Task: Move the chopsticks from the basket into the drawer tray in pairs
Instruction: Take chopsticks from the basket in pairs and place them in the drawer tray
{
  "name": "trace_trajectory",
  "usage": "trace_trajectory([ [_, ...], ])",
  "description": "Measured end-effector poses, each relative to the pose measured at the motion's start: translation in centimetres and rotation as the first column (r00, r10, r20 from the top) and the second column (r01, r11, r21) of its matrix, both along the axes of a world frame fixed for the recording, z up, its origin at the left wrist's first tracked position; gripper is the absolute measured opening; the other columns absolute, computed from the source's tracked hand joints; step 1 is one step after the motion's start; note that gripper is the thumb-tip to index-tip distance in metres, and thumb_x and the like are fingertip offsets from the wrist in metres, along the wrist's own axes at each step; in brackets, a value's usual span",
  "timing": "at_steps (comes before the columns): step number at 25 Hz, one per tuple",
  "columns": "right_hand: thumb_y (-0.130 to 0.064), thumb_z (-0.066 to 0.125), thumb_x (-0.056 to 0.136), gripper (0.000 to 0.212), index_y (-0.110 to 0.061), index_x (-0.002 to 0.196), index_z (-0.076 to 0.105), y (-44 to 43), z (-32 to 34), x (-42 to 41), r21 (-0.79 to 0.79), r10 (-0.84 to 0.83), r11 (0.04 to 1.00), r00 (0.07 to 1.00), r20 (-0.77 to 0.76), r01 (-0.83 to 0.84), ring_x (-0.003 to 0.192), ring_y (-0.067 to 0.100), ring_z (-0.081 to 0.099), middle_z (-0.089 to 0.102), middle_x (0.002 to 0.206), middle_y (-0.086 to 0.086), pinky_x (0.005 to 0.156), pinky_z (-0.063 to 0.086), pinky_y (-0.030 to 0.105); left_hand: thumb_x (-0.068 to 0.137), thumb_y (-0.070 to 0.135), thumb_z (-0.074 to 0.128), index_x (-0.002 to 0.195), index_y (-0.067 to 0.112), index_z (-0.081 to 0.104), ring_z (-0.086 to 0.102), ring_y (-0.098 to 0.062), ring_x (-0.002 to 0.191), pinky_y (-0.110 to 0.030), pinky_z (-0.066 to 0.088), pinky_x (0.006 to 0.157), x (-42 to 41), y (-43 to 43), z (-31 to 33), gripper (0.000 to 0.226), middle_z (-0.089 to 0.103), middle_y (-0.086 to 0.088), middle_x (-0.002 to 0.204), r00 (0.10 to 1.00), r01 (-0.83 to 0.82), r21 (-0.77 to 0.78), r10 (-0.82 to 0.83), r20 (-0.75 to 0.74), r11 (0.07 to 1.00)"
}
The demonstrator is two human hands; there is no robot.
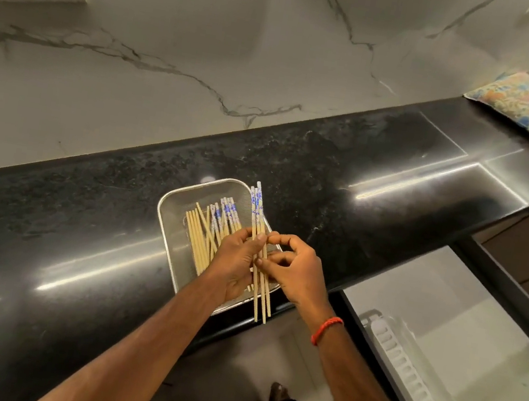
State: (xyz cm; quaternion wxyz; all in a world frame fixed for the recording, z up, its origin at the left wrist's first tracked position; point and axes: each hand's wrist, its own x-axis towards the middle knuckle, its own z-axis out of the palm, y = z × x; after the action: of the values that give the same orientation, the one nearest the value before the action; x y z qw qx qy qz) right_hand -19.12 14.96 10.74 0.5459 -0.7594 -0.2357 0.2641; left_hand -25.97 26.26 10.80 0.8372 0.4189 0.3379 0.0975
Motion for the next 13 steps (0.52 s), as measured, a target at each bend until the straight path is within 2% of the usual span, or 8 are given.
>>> trace_trajectory([
  [2, -0.014, 0.084, 0.077, 0.031, -0.020, 0.102, 0.067, -1.3, -0.1, 0.1, -0.006, 0.001, 1.000, 1.000, 0.000, -0.001, 0.068, 0.012, 0.075, 0.076, 0.071, 0.000, 0.065, 0.061, 0.023, 0.105, 0.009, 0.049, 0.122, 0.005, 0.062, 0.076, -0.025, 0.083, -0.043, 0.065, 0.064, 0.6, -1.0, 0.1, 0.022, 0.074, -0.012, 0.115, 0.999, 0.037, -0.033, -0.037, 0.011, 0.999],
  [6, -0.016, 0.083, 0.079, 0.018, -0.018, 0.091, 0.070, -3.8, 0.0, 0.9, -0.017, -0.013, 1.000, 0.998, -0.063, 0.012, 0.069, 0.011, 0.075, 0.076, 0.074, 0.001, 0.060, 0.057, 0.017, 0.104, 0.008, 0.049, 0.120, 0.005, 0.063, 0.078, -0.023, 0.090, -0.045, 0.065, 0.078, 1.8, -3.0, 0.0, 0.021, 0.079, -0.010, 0.107, 0.995, 0.095, -0.085, -0.092, 0.037, 0.992],
  [9, -0.022, 0.077, 0.085, 0.010, -0.015, 0.088, 0.070, -5.6, -0.1, 1.6, -0.021, -0.045, 0.999, 0.992, -0.116, 0.043, 0.069, 0.013, 0.076, 0.077, 0.075, 0.001, 0.059, 0.057, 0.018, 0.105, 0.012, 0.049, 0.117, 0.008, 0.064, 0.078, -0.026, 0.092, -0.048, 0.065, 0.075, 2.7, -4.4, 0.2, 0.020, 0.080, -0.008, 0.108, 0.989, 0.145, -0.103, -0.141, 0.043, 0.984],
  [13, -0.026, 0.075, 0.086, 0.014, -0.012, 0.086, 0.072, -8.0, -0.2, 2.8, -0.049, -0.078, 0.996, 0.990, -0.121, 0.073, 0.069, 0.014, 0.075, 0.077, 0.075, 0.001, 0.059, 0.058, 0.020, 0.106, 0.014, 0.048, 0.117, 0.008, 0.065, 0.078, -0.029, 0.094, -0.044, 0.064, 0.067, 4.2, -6.6, 0.1, 0.021, 0.079, -0.007, 0.112, 0.986, 0.167, -0.131, -0.163, 0.043, 0.977],
])
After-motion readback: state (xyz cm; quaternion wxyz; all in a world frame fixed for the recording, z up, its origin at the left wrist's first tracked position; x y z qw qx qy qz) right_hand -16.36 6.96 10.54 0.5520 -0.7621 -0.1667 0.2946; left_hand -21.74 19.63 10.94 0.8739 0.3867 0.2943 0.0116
